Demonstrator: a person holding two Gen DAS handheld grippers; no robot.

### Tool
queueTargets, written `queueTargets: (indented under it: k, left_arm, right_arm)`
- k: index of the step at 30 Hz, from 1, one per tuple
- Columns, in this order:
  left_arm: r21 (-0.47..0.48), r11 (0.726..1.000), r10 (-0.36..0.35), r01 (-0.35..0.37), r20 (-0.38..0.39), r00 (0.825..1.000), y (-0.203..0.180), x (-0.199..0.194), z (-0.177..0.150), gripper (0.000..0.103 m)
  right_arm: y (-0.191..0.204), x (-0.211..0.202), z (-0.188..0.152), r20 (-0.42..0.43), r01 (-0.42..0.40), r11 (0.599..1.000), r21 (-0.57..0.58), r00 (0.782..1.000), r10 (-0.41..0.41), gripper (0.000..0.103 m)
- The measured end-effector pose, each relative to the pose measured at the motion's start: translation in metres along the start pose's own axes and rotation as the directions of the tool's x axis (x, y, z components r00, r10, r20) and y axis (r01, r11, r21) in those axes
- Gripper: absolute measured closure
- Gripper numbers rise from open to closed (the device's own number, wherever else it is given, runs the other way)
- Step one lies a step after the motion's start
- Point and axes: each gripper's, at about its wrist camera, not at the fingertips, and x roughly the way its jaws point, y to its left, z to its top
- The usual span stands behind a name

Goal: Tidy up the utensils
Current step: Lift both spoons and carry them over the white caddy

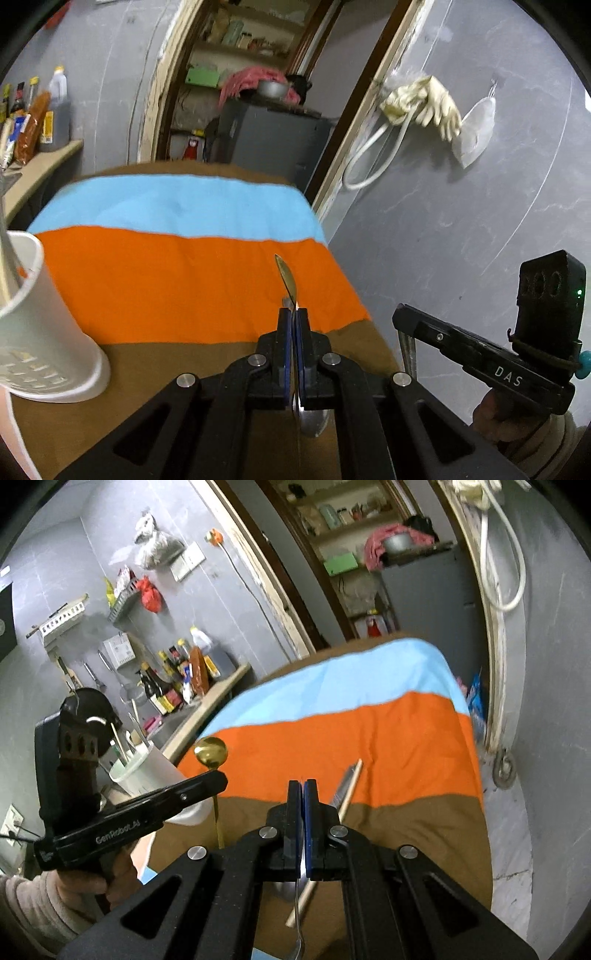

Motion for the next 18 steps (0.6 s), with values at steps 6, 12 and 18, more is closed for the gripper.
queueTargets:
  k: [6, 12, 18]
  left_arm:
    - [-0.005, 1.0, -0.017, 0.017, 0.068, 0.998, 0.005, -0.034, 0.018, 0.101]
    - [0.0, 1.0, -0.013, 0.013, 0.131, 0.991, 0.018, -0.072, 0.032, 0.101]
    - [0.007, 1.0, 0.01, -0.012, 0.2, 0.98, 0.036, -0.112, 0.044, 0.101]
  right_arm:
    - [0.033, -0.027, 0.021, 0.101, 0.005, 0.999, -0.036, 0.995, -0.002, 0.101]
    - [0.074, -0.043, 0.045, 0.226, -0.012, 0.995, -0.099, 0.974, 0.034, 0.101]
    - [0.124, -0.042, 0.064, 0.304, -0.036, 0.982, -0.184, 0.948, 0.091, 0.101]
